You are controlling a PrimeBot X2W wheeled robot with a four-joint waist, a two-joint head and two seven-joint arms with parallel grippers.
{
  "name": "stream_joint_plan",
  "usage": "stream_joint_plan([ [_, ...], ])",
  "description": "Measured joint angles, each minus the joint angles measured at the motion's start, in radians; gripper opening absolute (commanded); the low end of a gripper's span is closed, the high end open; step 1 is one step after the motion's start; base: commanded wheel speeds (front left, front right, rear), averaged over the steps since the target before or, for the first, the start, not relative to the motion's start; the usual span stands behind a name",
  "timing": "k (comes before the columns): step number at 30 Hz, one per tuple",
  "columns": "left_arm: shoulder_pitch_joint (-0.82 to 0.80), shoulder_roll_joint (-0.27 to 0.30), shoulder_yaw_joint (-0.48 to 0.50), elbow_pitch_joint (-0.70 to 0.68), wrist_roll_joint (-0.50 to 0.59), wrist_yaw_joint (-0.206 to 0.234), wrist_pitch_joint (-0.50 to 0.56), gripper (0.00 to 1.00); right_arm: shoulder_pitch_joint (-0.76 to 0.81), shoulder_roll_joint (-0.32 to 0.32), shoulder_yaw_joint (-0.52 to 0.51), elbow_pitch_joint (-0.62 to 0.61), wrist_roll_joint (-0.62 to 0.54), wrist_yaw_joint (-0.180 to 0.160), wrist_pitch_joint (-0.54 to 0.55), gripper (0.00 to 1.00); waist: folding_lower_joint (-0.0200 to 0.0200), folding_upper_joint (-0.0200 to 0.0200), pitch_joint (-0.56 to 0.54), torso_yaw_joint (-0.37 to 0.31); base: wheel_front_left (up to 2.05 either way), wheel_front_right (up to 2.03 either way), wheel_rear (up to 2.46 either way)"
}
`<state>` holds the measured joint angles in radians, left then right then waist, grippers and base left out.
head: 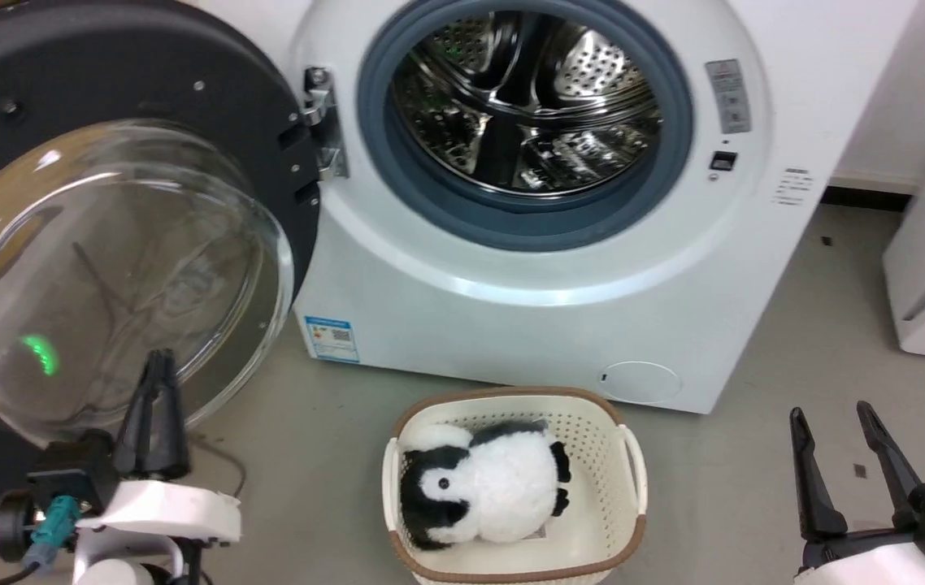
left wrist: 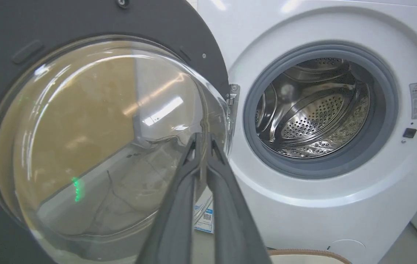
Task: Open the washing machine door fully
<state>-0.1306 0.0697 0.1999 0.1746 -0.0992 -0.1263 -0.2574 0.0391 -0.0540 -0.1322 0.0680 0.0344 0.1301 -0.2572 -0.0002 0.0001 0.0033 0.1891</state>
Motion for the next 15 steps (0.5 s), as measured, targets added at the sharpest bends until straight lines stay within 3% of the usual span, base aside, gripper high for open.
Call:
stream_joint_plan([
  [5, 0.034, 0.002, -0.076, -0.004, -0.017, 0.0, 0.0, 1.0, 0.014, 0.0, -0.004, -0.002, 0.004, 0.0, 0.0, 1.0, 0.0, 0.0, -0.012, -0.041, 0.0, 0.0, 0.0],
  [15, 0.09, -0.002, -0.13, -0.001, -0.003, 0.0, 0.0, 1.0, 0.028, 0.0, 0.017, 0.001, 0.026, 0.0, 0.0, 1.0, 0.0001, 0.0, -0.023, -0.099, 0.0, 0.0, 0.0],
])
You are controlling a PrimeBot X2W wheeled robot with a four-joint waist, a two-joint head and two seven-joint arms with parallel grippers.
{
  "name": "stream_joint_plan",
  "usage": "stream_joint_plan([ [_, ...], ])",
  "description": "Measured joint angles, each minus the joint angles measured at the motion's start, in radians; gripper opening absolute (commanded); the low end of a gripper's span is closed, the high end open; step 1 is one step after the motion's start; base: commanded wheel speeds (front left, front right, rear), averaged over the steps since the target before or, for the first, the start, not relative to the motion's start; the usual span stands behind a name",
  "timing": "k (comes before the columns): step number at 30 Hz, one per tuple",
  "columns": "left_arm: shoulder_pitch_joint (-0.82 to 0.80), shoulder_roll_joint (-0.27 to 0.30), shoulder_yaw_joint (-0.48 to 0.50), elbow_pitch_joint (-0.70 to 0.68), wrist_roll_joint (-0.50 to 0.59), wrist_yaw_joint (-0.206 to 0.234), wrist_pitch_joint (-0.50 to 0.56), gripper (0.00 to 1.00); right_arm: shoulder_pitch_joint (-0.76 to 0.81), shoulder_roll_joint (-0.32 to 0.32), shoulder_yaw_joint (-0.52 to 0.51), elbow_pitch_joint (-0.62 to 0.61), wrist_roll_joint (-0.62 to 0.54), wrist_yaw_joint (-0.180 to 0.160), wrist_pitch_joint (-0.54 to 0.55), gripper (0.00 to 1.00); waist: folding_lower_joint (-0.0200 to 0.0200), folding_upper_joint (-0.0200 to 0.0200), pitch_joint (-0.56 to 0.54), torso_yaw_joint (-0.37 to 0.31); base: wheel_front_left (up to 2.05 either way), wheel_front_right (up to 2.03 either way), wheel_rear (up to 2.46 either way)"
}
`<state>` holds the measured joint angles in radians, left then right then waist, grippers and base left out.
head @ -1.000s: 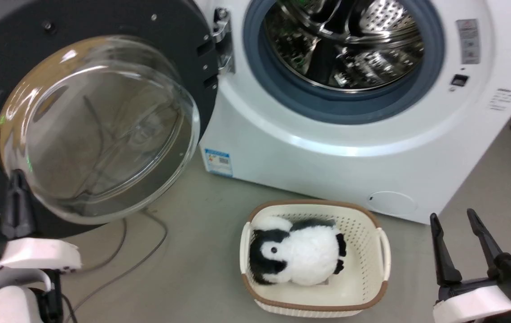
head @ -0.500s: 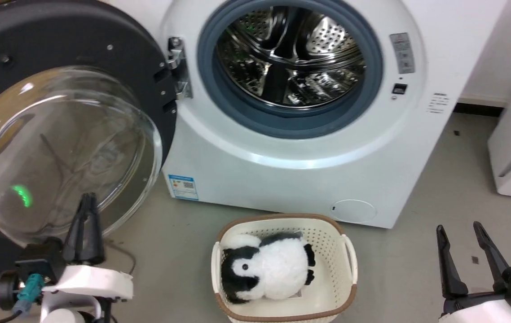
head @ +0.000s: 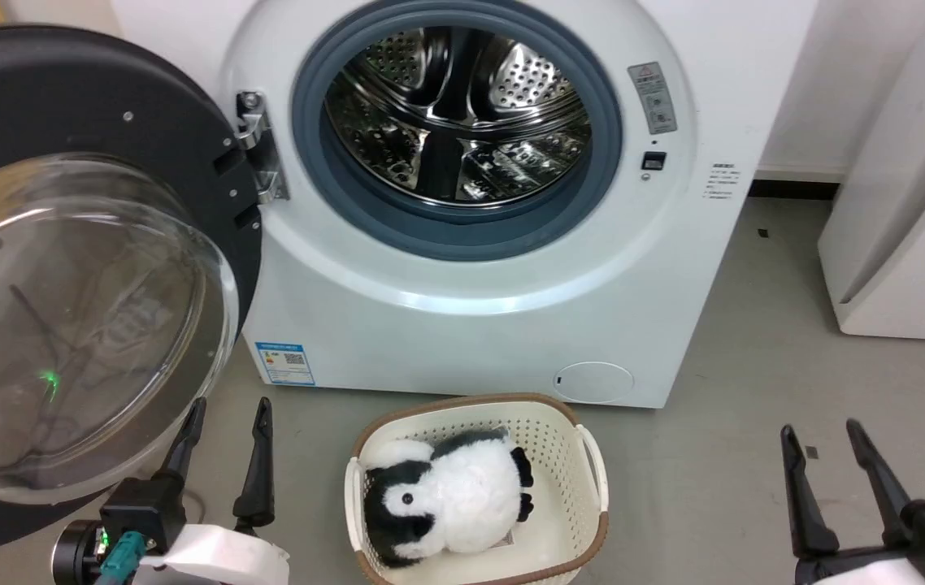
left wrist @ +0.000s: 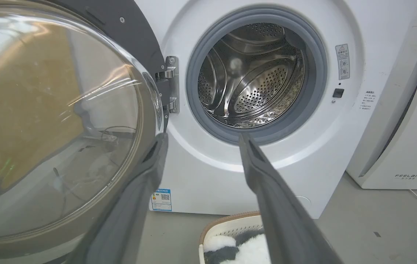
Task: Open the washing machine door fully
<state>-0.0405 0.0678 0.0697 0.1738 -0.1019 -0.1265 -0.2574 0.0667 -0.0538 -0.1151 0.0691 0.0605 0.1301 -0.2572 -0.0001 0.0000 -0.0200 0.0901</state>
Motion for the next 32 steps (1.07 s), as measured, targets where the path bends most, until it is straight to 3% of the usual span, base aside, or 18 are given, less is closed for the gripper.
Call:
stream_joint_plan([
  [9, 0.036, -0.006, -0.034, -0.002, 0.026, 0.0, 0.0, 1.0, 0.017, 0.0, 0.012, 0.008, 0.011, 0.0, 0.0, 1.0, 0.0001, 0.0, -0.003, -0.025, 0.0, 0.0, 0.0],
  [10, 0.04, -0.007, -0.039, 0.0, 0.03, 0.0, 0.0, 0.0, 0.017, 0.0, 0.013, 0.01, 0.011, 0.0, 0.0, 0.0, 0.0001, 0.0, -0.003, -0.027, 0.0, 0.0, 0.0],
  [32, 0.042, -0.011, -0.047, -0.016, 0.039, 0.012, 0.034, 0.0, 0.016, 0.0, 0.025, 0.005, 0.009, 0.0, 0.033, 0.0, 0.0001, 0.0, 0.001, -0.038, 0.0, 0.0, 0.0],
])
